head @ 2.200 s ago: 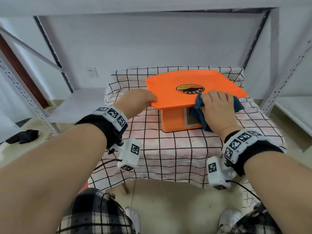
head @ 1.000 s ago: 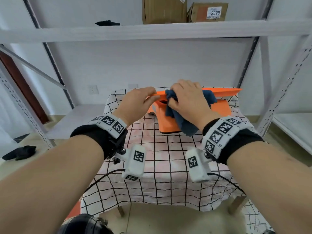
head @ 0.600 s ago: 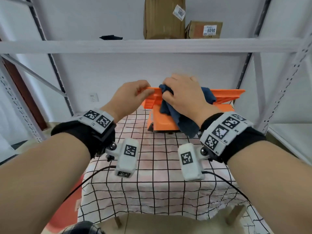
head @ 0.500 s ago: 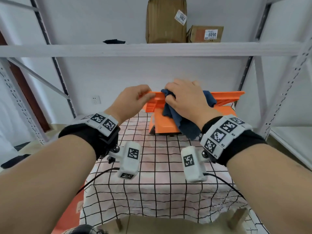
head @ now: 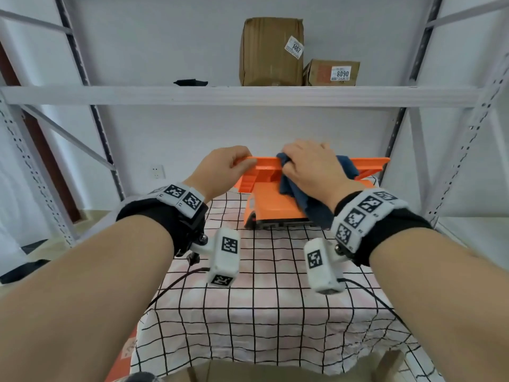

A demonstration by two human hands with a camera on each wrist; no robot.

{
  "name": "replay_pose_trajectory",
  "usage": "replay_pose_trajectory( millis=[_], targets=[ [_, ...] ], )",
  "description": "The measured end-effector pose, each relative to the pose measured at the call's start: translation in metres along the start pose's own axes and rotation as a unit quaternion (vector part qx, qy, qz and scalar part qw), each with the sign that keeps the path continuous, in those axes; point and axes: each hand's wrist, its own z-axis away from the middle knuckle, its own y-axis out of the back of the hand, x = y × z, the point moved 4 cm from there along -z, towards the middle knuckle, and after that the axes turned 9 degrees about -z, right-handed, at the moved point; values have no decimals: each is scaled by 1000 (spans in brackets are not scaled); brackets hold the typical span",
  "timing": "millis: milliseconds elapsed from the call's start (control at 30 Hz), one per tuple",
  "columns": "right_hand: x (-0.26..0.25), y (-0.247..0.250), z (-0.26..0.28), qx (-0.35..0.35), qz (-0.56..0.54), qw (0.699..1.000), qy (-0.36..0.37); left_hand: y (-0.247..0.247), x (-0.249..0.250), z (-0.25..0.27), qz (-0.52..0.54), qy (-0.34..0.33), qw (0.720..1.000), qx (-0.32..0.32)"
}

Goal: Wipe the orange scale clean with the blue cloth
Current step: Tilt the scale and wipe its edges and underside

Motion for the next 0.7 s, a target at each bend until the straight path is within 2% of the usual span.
replay_pose_trajectory(
  millis=[133,233,467,700],
  targets=[
    [-36,-8,-14,-24,-11,998,51,-1,0,0,1,1,1000,9],
    [-32,-7,-13,-25,-47,997,49,-2,-3,4,15,0,1000,5],
    [29,7,20,6,-99,995,-22,-3,1,9,18,-4,1000,9],
    [91,22,44,33,-68,992,-99,-2,-1,10,35,11,999,21]
  ],
)
